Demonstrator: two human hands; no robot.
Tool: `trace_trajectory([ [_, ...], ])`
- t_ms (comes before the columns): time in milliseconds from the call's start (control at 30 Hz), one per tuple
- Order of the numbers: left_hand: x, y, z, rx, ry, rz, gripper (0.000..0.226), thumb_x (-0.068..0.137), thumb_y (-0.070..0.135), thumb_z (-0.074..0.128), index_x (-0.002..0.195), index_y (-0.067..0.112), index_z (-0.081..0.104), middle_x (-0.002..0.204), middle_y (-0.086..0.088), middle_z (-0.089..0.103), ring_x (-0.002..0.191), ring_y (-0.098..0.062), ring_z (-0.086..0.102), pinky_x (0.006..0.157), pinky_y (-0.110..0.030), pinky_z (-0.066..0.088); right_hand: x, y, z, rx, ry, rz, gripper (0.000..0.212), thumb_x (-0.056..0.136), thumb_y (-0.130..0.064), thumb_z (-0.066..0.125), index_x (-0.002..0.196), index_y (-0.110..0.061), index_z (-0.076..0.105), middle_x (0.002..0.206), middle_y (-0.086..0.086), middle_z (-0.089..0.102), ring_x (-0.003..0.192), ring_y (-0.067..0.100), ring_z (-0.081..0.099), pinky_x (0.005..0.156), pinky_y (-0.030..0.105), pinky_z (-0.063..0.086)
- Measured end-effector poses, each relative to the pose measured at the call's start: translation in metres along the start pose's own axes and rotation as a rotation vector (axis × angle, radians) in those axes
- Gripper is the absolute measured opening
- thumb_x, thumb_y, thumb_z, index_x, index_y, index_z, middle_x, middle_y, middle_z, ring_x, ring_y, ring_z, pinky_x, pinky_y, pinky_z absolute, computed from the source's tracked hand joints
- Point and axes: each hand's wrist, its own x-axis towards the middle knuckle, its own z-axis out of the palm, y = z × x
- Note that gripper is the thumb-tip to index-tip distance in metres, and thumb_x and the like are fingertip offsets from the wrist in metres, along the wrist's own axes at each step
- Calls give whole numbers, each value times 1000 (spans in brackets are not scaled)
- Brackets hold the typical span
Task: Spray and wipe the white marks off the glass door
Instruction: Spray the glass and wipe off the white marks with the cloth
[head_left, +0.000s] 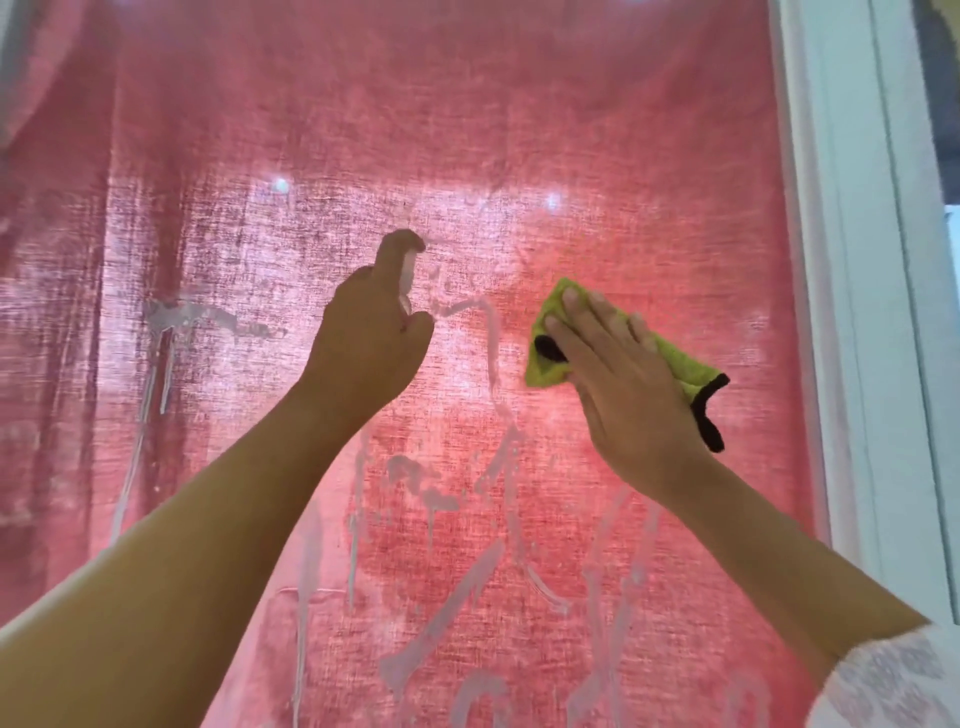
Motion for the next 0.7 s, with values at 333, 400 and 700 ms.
trace_trajectory([
  [333, 25, 11, -1, -83, -12, 25, 56, 86, 2, 49, 137, 20, 37, 61, -8, 53, 46, -11, 43, 47, -24, 34, 30, 0, 4, -16, 117, 201, 54, 94, 2, 47, 145, -7, 35, 156, 10, 22, 146, 29, 14, 119, 45, 7],
  [400, 21, 14, 4, -80, -38, 52, 48, 86, 2, 49, 130, 17, 40, 64, -14, 53, 46, -15, 40, 46, -26, 33, 15, 2, 3, -10, 64, 104, 51, 97, -3, 42, 146, -10, 32, 157, 8, 19, 147, 26, 11, 120, 43, 5],
  [700, -6, 0, 0, -93, -3, 8, 57, 88, 2, 52, 138, 25, 36, 64, -3, 53, 47, -10, 44, 43, -23, 33, 50, 8, -1, -10, 141, 245, 50, 95, 0, 46, 144, -6, 35, 156, 11, 22, 145, 30, 16, 116, 46, 8],
])
